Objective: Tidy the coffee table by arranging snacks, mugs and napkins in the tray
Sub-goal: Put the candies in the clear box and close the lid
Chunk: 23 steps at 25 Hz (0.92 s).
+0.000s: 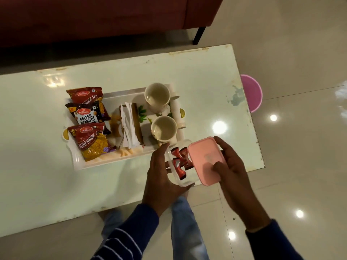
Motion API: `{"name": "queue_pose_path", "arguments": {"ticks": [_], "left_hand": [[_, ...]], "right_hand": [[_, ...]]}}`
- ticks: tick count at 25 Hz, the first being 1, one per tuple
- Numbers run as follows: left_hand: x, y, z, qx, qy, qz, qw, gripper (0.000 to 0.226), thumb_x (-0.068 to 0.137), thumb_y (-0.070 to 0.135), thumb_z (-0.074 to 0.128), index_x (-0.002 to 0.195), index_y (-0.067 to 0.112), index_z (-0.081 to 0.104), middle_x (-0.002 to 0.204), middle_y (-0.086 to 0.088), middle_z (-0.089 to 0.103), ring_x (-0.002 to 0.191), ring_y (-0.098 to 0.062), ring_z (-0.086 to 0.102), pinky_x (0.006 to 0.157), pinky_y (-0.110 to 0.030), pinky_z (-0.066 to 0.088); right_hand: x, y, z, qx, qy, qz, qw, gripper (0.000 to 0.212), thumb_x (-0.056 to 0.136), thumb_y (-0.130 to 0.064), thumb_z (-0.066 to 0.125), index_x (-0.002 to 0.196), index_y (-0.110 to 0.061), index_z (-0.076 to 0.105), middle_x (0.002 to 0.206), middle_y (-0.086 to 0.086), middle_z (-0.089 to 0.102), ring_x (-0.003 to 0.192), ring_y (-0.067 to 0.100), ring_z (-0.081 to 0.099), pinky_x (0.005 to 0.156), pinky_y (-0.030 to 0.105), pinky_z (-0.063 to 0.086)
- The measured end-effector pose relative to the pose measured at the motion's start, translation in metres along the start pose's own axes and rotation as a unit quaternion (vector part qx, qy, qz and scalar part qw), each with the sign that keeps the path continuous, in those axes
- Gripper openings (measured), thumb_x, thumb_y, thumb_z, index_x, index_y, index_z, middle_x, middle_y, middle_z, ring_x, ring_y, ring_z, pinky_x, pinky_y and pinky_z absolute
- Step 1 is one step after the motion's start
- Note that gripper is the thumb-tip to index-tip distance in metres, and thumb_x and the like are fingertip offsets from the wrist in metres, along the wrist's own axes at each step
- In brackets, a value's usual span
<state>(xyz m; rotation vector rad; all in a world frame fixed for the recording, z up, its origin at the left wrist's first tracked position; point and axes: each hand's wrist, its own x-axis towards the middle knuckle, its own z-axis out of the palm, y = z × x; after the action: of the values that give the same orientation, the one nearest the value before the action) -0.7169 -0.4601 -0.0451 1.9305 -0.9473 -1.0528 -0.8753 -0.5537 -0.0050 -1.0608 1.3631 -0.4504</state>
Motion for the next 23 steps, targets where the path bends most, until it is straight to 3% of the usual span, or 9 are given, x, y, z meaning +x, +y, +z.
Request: {"name": "queue_pose_path", "arguments": {"ticks": [6, 10, 12, 14, 16, 18, 21, 23], "left_hand": [[0.038, 0.039, 0.012, -0.061, -0.021, 0.056, 0.996, 0.109, 0.057, 0.041, 0.093, 0.142, 0.046, 0.024, 0.143, 0.026, 0.035, 0.128, 0.005, 0.043, 0.082, -0.004, 0.046], [0.056, 0.049, 0.012, -0.115, -0.034, 0.055, 0.991, 0.111, 0.059, 0.027, 0.094, 0.148, 0.026, 0.027, 0.149, 0.006, 0.036, 0.134, -0.009, 0.043, 0.089, -0.016, 0.052], [0.061, 0.051, 0.006, -0.137, -0.080, 0.064, 0.985, 0.115, 0.062, 0.022, 0.092, 0.151, 0.028, 0.020, 0.153, 0.004, 0.032, 0.136, -0.012, 0.041, 0.095, -0.024, 0.053], [0.059, 0.056, 0.003, -0.198, -0.109, 0.059, 0.972, 0.103, 0.072, 0.027, 0.083, 0.151, 0.033, 0.018, 0.154, 0.004, 0.032, 0.137, -0.015, 0.042, 0.100, -0.032, 0.051], [0.055, 0.068, 0.007, -0.292, -0.057, -0.020, 0.954, 0.073, 0.082, 0.058, 0.062, 0.145, 0.046, 0.029, 0.151, 0.009, 0.039, 0.133, -0.013, 0.046, 0.101, -0.038, 0.050], [0.052, 0.081, 0.015, -0.316, 0.038, -0.131, 0.939, 0.055, 0.081, 0.081, 0.038, 0.129, 0.057, 0.041, 0.143, 0.011, 0.048, 0.127, -0.015, 0.051, 0.097, -0.039, 0.050], [0.052, 0.093, 0.023, -0.273, 0.147, -0.166, 0.936, 0.034, 0.089, 0.063, 0.031, 0.114, 0.051, 0.051, 0.126, 0.013, 0.058, 0.114, -0.013, 0.057, 0.089, -0.031, 0.051], [0.052, 0.096, 0.025, -0.242, 0.166, -0.123, 0.948, 0.026, 0.095, 0.053, 0.032, 0.109, 0.048, 0.054, 0.119, 0.013, 0.062, 0.108, -0.009, 0.060, 0.087, -0.027, 0.053]], "right_hand": [[0.020, -0.024, 0.022, -0.039, 0.065, -0.051, 0.996, 0.060, 0.081, -0.032, 0.044, 0.141, -0.036, 0.044, 0.128, -0.005, 0.051, 0.116, 0.012, 0.054, 0.080, 0.032, 0.058], [0.036, -0.034, 0.035, -0.049, 0.055, -0.105, 0.992, 0.059, 0.084, -0.034, 0.044, 0.143, -0.035, 0.042, 0.134, -0.017, 0.052, 0.118, -0.004, 0.052, 0.084, 0.022, 0.055], [0.041, -0.036, 0.035, -0.049, 0.050, -0.123, 0.990, 0.057, 0.086, -0.028, 0.045, 0.143, -0.036, 0.042, 0.133, -0.028, 0.051, 0.117, -0.012, 0.051, 0.083, 0.013, 0.054], [0.044, -0.036, 0.034, -0.055, 0.056, -0.132, 0.988, 0.059, 0.085, -0.024, 0.046, 0.143, -0.032, 0.045, 0.133, -0.030, 0.050, 0.117, -0.016, 0.050, 0.084, 0.009, 0.052], [0.042, -0.036, 0.036, -0.057, 0.057, -0.140, 0.987, 0.057, 0.084, -0.025, 0.047, 0.140, -0.029, 0.049, 0.129, -0.027, 0.056, 0.112, -0.013, 0.054, 0.078, 0.009, 0.052], [0.038, -0.037, 0.040, -0.042, 0.055, -0.128, 0.989, 0.044, 0.087, -0.035, 0.046, 0.131, -0.030, 0.052, 0.111, -0.031, 0.063, 0.098, -0.008, 0.062, 0.068, 0.011, 0.053], [0.039, -0.047, 0.045, -0.049, 0.077, -0.085, 0.992, 0.045, 0.087, -0.072, 0.035, 0.112, -0.039, 0.052, 0.078, -0.033, 0.064, 0.069, -0.008, 0.064, 0.053, 0.012, 0.051], [0.042, -0.052, 0.044, -0.057, 0.099, -0.069, 0.991, 0.040, 0.085, -0.073, 0.030, 0.100, -0.042, 0.050, 0.070, -0.029, 0.062, 0.061, -0.007, 0.061, 0.049, 0.011, 0.047]]}}
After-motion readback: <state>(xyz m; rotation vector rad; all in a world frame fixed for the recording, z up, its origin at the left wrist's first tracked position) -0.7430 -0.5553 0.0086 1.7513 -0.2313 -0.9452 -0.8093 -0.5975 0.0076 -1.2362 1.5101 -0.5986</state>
